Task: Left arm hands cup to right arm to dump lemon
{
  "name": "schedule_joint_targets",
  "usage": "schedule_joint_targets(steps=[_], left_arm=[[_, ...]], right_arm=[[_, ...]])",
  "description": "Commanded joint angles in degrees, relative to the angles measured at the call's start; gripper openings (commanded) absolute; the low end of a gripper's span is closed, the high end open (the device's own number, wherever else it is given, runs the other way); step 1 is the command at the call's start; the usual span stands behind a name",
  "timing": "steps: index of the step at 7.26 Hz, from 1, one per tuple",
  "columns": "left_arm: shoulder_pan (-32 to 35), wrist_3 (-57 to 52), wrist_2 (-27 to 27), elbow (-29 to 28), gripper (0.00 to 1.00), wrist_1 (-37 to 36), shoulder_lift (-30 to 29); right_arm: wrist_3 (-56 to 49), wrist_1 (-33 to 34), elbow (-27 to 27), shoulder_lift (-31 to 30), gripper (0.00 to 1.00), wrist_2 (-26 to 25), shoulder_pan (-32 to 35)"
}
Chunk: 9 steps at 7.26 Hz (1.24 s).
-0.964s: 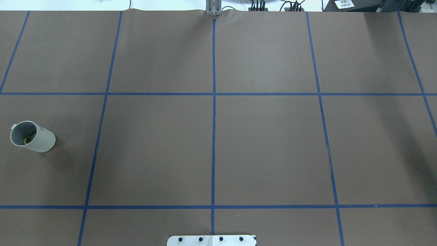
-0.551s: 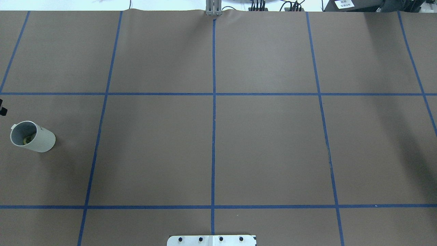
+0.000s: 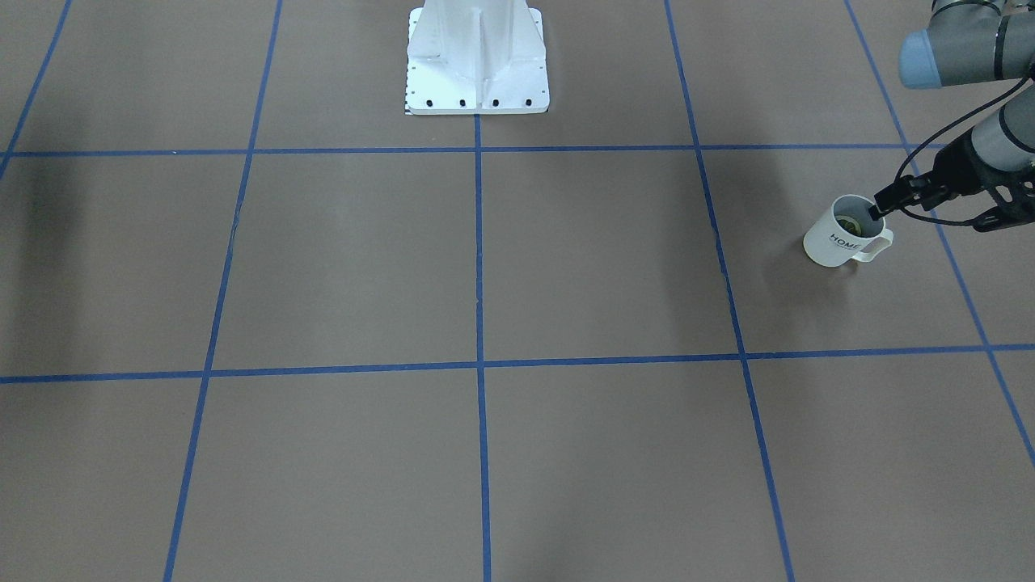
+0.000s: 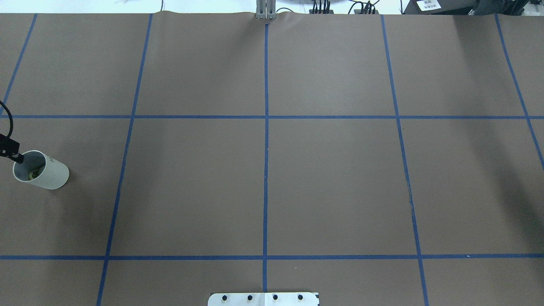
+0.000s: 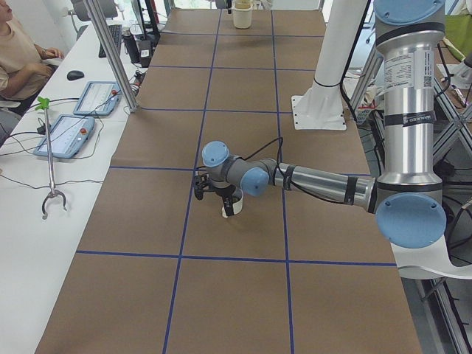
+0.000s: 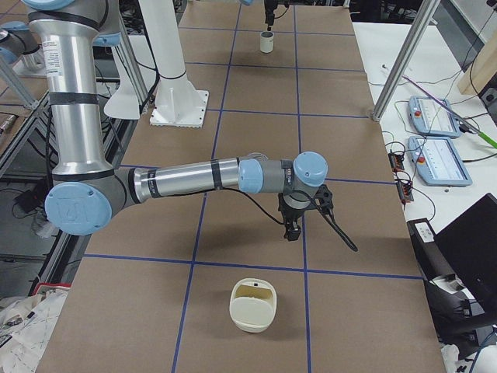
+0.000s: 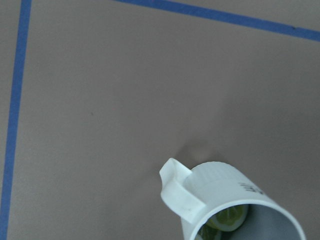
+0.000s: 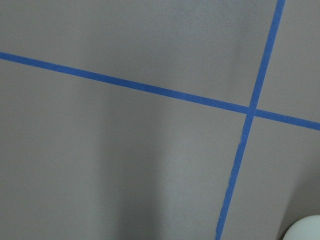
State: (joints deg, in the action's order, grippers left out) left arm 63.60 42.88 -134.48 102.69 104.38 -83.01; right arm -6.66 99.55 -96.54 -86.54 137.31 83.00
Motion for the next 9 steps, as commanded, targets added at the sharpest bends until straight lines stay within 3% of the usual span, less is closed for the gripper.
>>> schedule_joint_targets(steps=[1,5,6,7,8,9], left_arm=[[-1.5,0.6,0.3,0.6,0.98,0.6,1.2],[-4.5,4.1,1.8,0.1,0.90,0.6,0.1],[-4.6,4.1,1.8,0.1,0.64,0.6,0.2],[-4.7,5.2,1.9,0.2,0.19,0.6,0.2],[-4.7,5.3,1.9,0.1,0.00,0.6,0.2],[-4.7,6.7,1.8,0.4,0.00,0.6,0.0]], right_arm=[[0.1,0.0,0.0,0.0,1.00,0.3,0.0],[-0.1,0.0,0.7,-0.1,1.00,0.2,-0.4],[-0.1,0.0,1.1,-0.1,1.00,0.3,-0.4],[-0.1,-0.1,1.1,-0.1,1.00,0.6,-0.5],[0.0,-0.1,1.0,-0.1,1.00,0.7,-0.7],[0.1,-0.1,0.7,0.0,1.00,0.7,-0.9]])
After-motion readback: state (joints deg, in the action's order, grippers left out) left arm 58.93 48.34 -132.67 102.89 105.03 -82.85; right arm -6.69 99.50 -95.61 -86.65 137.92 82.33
